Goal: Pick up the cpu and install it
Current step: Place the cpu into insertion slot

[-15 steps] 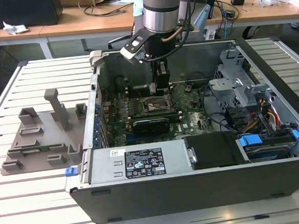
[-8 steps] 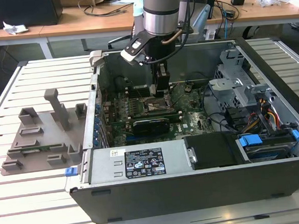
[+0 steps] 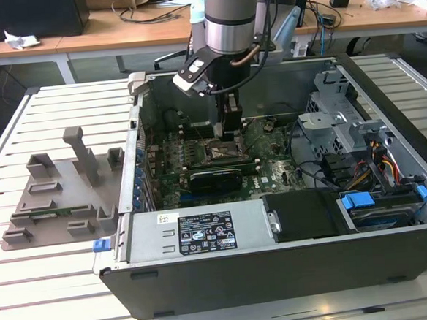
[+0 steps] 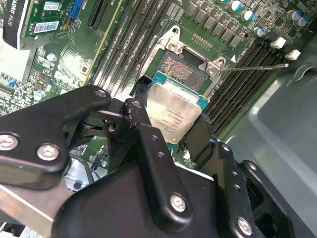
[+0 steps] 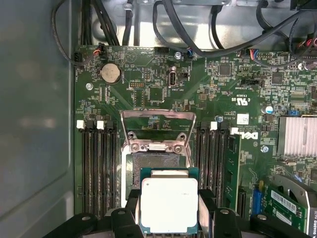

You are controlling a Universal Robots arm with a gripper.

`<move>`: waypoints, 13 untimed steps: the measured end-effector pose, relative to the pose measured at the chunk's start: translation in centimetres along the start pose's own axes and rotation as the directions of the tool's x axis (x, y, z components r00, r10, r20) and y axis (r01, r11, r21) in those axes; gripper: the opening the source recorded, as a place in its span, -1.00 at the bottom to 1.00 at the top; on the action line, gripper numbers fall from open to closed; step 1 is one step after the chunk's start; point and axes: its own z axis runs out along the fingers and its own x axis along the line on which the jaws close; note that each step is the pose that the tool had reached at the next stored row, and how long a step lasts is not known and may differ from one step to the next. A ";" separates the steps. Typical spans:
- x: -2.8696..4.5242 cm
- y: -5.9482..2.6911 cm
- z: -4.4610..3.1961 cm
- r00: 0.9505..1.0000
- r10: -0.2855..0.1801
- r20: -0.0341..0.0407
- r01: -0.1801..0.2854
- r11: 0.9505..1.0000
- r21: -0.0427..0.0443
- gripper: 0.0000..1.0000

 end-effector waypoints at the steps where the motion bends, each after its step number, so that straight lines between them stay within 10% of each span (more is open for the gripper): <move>1: 0.05 -0.01 0.04 1.000 0.000 0.000 0.000 1.000 0.000 0.09; 10: 0.92 0.06 1.12 1.000 -0.001 0.002 0.001 1.000 0.000 0.09; 13: 1.04 0.08 1.48 1.000 -0.001 0.021 0.001 1.000 0.000 0.09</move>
